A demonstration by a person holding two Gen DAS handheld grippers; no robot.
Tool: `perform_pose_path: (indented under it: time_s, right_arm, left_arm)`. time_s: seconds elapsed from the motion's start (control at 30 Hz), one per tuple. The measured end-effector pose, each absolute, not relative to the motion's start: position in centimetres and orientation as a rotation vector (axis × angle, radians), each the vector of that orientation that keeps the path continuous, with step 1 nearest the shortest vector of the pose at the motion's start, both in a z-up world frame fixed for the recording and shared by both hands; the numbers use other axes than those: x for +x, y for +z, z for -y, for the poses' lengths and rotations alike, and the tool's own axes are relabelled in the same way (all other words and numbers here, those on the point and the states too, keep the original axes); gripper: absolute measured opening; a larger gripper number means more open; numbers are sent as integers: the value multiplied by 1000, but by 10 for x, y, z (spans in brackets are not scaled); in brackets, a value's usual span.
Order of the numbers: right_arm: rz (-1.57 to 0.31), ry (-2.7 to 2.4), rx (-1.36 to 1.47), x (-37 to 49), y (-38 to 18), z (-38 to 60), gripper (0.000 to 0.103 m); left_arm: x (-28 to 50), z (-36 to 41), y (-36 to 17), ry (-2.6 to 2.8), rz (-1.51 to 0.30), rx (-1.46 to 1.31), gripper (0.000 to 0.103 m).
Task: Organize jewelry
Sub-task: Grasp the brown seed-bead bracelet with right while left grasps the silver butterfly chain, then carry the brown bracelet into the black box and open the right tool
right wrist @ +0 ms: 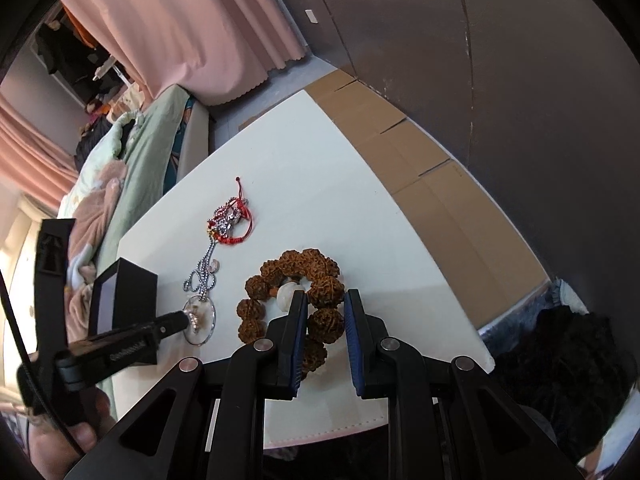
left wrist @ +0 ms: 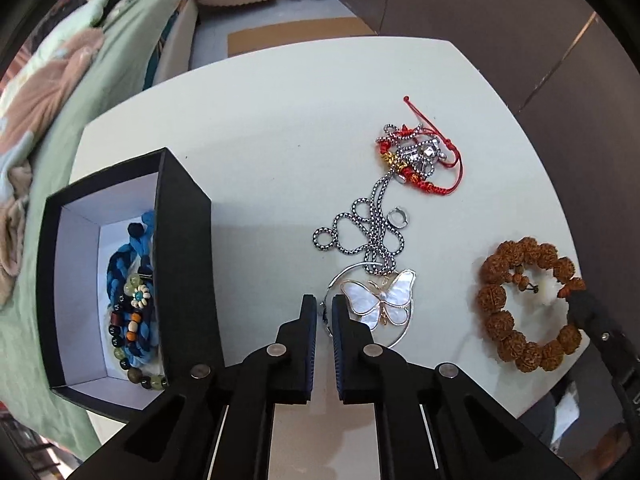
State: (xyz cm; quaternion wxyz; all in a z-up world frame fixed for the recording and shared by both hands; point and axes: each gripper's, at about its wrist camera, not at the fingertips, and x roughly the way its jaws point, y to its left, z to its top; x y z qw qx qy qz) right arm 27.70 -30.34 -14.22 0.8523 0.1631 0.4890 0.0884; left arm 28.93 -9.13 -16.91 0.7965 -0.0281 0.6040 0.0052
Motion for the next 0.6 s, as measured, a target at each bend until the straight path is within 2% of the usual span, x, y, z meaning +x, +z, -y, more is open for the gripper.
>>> perform_pose_path:
  time_s: [0.1,0.17,0.27,0.6]
  right_arm:
    - [-1029,188,339,276,-142,301,20]
    - [-1030,192,339,274,-140,302,20]
    - [-1023,199,335,271,-135,301,20]
    - [-949,201,317,257,-96,306,20]
  left_arm:
    - [288,101,-169,21,-1286,10,8]
    - [287,103,-170,16,-1283,25,4]
    - [286,98,-165,-33,-1290,-70,2]
    - [268,65,-109,-165,-1086,-316,2]
